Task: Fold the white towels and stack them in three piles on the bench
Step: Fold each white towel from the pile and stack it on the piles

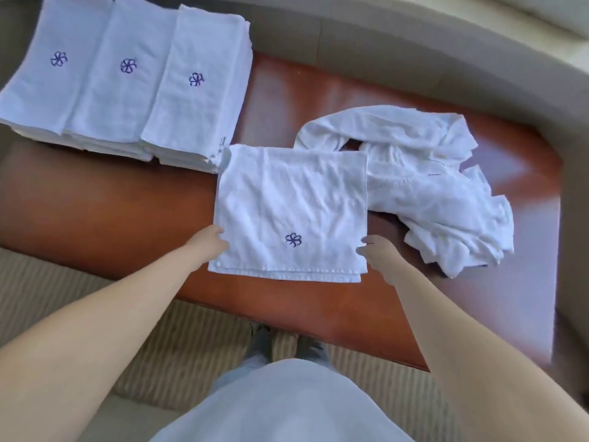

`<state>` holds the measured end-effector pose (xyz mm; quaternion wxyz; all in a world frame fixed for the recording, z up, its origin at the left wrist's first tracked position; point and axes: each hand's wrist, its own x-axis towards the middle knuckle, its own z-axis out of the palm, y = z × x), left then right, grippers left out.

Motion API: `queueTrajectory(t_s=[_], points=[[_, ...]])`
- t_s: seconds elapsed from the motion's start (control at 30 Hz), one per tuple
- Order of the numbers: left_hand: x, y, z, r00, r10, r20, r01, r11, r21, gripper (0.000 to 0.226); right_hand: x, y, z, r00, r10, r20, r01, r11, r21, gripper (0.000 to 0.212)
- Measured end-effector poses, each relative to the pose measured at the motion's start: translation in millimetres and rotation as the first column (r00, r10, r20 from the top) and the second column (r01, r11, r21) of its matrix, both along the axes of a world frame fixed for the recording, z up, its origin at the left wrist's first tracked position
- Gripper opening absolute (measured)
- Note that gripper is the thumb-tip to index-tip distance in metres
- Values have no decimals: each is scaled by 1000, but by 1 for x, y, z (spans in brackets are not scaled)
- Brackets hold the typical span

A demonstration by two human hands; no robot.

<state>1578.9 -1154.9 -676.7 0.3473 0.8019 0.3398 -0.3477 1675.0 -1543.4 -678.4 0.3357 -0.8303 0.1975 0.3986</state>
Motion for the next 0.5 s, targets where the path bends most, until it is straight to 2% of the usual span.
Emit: queueTrajectory(t_s=[0.13,0.27,0.37,0.43,0.5], points=[[-18,-5,-31,996,80,-43,-78,996,41,65,-22,-9,-32,999,-18,-44,17,999,-39,55],[-25,-7,-48,992,116,-50,-107,983,148,60,-33,-13,-50,989,-138,-47,133,986,-100,59],[-23,-7,-56,971,227,-81,-209,960,189,54,-35,-14,-60,977,-203,-71,195,975,-109,43],[-26,-6,-61,959,264,-103,-244,954,177,37,-36,-14,-63,975,-213,-63,205,973,-109,29],[-29,-6,-65,968,227,-110,-210,966,149,19,-35,-14,-64,972,-228,-46,223,970,-93,22]])
